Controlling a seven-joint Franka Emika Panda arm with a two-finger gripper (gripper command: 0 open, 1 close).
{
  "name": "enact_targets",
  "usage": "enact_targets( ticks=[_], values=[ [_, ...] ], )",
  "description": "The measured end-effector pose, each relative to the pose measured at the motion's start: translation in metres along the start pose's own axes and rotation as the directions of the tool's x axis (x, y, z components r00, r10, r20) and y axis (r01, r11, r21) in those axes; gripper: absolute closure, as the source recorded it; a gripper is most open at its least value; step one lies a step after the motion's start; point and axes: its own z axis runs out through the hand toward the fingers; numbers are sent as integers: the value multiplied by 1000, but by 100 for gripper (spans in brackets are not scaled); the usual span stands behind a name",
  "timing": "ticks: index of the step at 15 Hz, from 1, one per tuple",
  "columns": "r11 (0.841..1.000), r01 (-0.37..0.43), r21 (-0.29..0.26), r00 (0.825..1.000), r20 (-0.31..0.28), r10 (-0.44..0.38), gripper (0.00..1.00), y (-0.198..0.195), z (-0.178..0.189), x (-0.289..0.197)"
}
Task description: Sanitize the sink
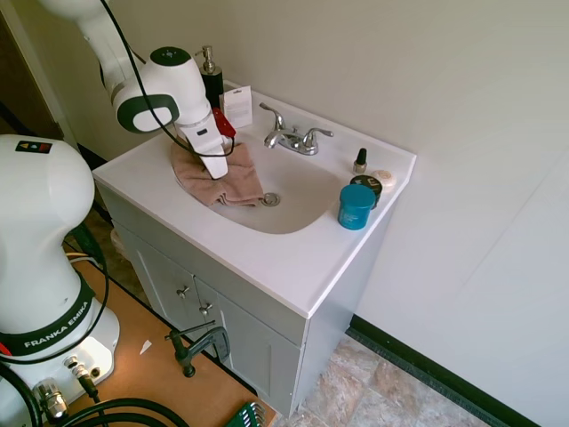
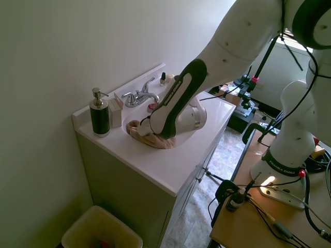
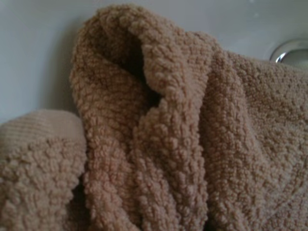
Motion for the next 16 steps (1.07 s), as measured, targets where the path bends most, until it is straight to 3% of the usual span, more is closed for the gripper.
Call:
enact_targets(
  ticks=[3, 6, 7, 9, 11, 16],
  values=[
    [995, 96, -32, 986, 139, -90, 100, 4, -35, -1],
    [974, 227, -26, 945, 248, -214, 100, -4, -78, -9],
    [963, 269, -21, 930, 265, -254, 0, -6, -93, -16],
    [939, 343, -25, 900, 296, -321, 0, 0, -114, -37],
    [923, 384, -38, 883, 307, -355, 0, 11, -123, -52],
    [924, 377, -60, 887, 311, -342, 0, 20, -136, -55]
  ],
)
